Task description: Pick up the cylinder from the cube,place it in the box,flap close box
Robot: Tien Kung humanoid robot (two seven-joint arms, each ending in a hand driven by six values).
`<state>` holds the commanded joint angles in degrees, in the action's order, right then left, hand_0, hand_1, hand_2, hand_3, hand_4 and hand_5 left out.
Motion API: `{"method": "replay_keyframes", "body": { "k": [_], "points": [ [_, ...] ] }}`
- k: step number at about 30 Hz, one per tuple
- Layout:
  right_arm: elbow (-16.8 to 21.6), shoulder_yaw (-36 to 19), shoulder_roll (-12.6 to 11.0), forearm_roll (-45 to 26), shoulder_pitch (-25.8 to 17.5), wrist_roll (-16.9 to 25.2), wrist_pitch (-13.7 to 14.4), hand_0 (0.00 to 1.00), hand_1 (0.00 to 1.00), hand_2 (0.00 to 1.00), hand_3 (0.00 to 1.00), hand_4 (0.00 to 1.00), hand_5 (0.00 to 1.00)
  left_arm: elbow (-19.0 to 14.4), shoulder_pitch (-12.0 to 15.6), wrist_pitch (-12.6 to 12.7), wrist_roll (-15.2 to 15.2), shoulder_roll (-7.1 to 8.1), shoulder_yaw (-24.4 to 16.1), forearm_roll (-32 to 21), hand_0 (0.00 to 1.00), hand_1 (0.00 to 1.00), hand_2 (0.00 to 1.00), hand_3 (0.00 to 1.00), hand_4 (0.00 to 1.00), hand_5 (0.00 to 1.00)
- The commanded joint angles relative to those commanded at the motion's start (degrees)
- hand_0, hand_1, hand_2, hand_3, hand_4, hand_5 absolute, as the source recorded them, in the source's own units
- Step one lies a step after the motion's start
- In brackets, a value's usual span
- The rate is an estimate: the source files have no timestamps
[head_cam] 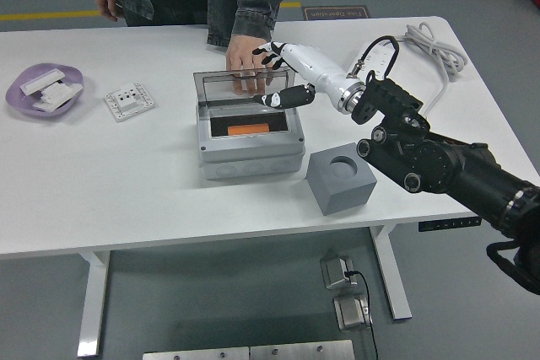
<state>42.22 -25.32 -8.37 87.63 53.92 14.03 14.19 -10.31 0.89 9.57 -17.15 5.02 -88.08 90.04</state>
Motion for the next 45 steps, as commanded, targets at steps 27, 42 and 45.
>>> {"method": "replay_keyframes", "body": {
  "k": [27, 42, 45],
  "points": [
    [15.11, -1.3, -4.57, 5.58, -8.76, -4.94, 0.51, 0.702, 0.638, 0.723, 0.827, 0.843, 0.371, 0.0, 0.86, 0.14, 0.2, -0.9, 0.36, -1.07, 0.629, 0.64, 0.609, 0.625, 0.666, 0.258],
    [28.73, -22.36, -10.96, 12.49, -22.96, -9.15, -5.41, 0.691, 0.634, 0.727, 0.835, 0.826, 0.354, 0.0, 3.14, 0.35, -0.13, -1.4, -4.0, 2.28, 0.629, 0.64, 0.608, 0.623, 0.665, 0.258],
    [33.17, -28.19, -10.77, 13.21, -27.22, -9.83, -6.67, 0.691, 0.634, 0.727, 0.835, 0.826, 0.354, 0.0, 3.72, 0.4, -0.08, -1.74, -4.78, 2.83, 0.629, 0.64, 0.608, 0.623, 0.665, 0.258]
  ]
}}
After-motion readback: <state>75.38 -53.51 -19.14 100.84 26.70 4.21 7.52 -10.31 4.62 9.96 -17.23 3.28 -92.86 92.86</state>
